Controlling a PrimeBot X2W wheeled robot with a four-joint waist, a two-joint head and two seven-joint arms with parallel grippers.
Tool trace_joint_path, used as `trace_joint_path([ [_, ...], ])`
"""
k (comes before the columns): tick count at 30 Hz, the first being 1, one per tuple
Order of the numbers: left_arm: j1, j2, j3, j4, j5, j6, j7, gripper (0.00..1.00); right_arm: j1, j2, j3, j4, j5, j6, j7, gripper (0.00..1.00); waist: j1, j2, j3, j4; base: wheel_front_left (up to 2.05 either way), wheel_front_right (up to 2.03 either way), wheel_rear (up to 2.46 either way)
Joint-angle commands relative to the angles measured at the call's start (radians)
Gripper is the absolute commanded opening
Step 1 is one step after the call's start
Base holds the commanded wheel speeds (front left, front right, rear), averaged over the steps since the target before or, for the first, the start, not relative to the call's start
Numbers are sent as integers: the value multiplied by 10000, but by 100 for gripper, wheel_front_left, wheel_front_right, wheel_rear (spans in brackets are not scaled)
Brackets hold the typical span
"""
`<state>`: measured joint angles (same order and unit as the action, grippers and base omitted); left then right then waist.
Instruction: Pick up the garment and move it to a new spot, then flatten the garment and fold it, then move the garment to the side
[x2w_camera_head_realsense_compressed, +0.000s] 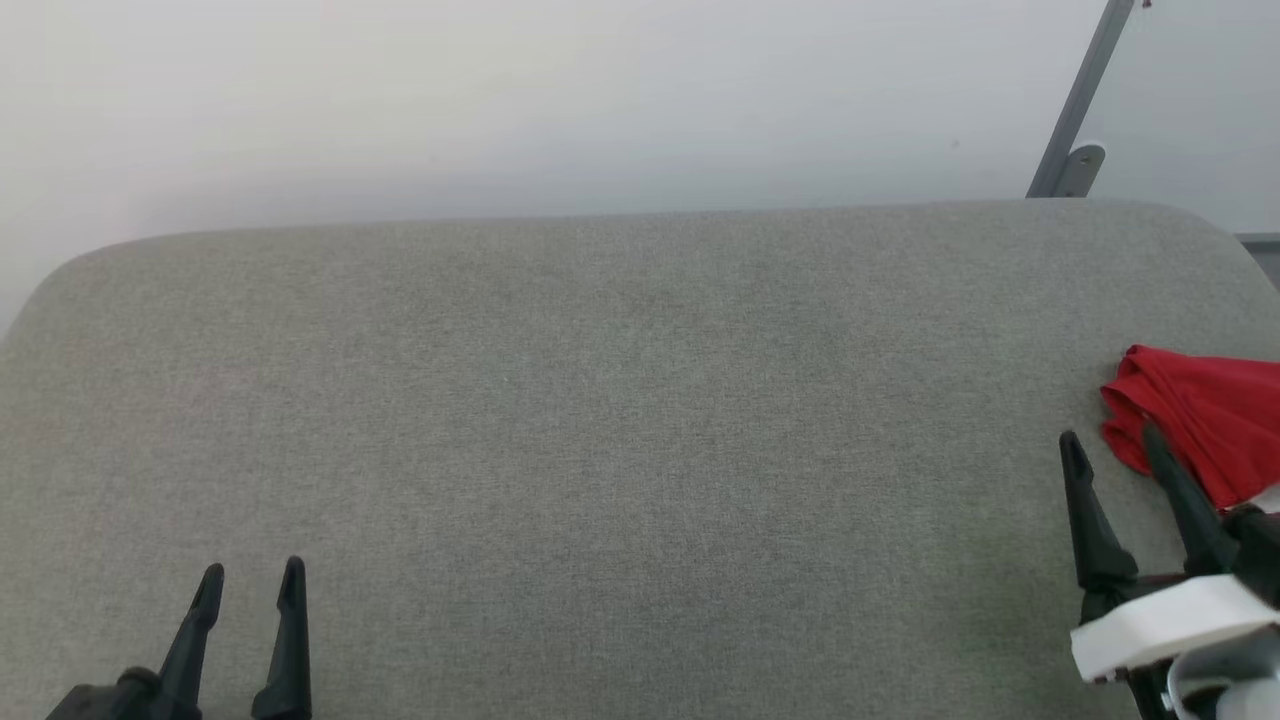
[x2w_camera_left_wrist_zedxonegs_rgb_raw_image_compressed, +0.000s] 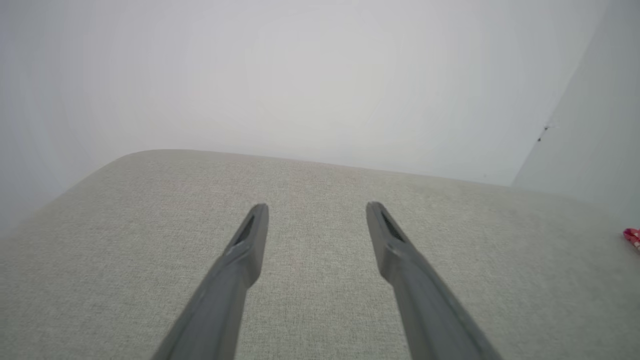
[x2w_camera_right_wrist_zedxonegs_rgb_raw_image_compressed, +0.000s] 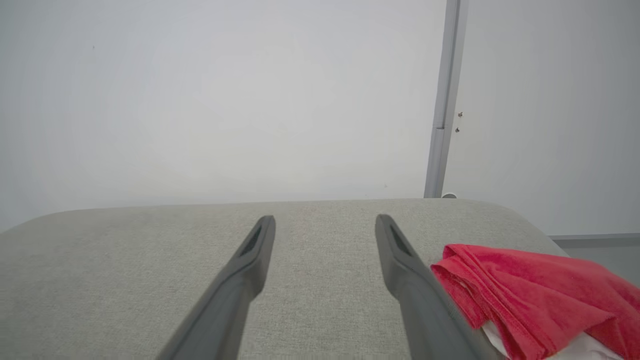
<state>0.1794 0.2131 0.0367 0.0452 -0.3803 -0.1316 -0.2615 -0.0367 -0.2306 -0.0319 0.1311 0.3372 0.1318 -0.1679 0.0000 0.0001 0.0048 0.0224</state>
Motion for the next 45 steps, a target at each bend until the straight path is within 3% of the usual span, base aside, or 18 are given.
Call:
trace_joint_path([
  [1,157,-47,59,-70,-7,26,-51,100,249,109,-139,-269,-60,-22,151,100,0,-1,-36,27,0,0,0],
  [27,103,-80,35,-168,-85,26,-49,100,612,481,-120,-807,81,-22,574,100,0,-1,-36,11,0,0,0],
  [28,104,-104,7,-108,-37,-2,6,0,586,446,-104,-814,29,0,591,0,0,-1,-37,12,0,0,0],
  [31,114,-268,-50,155,-119,-1,41,0,698,524,-55,-548,112,2,620,0,0,-1,-37,11,0,0,0],
  [45,-460,-446,20,504,-2477,6,665,0,414,759,-211,-244,2466,-1,1038,0,0,-1,-35,-15,0,0,0],
])
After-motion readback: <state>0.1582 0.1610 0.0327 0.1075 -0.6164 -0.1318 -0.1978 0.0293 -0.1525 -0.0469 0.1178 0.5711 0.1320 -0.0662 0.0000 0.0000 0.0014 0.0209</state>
